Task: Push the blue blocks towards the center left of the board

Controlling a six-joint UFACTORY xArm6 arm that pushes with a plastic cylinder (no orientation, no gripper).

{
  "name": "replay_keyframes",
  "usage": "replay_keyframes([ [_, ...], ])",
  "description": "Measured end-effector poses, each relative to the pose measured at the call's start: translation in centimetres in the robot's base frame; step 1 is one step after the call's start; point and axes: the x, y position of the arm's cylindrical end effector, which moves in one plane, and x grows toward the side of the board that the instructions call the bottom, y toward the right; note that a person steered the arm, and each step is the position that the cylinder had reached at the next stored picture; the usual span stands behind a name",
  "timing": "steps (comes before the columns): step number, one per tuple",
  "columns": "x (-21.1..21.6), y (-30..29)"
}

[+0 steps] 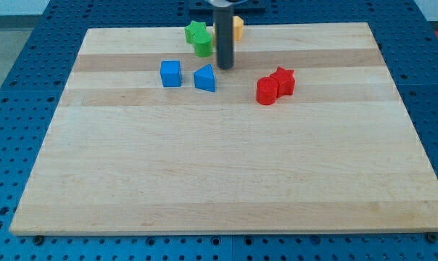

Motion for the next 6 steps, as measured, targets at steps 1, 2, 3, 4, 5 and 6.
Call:
replay_keyframes([
  [1, 2.6, -2.0],
  [2, 7.9, -9.2],
  [3, 10.1, -13.6],
  [4, 8.2, -11.2],
  [5, 3.8, -7.0],
  [6, 0.5, -6.6],
])
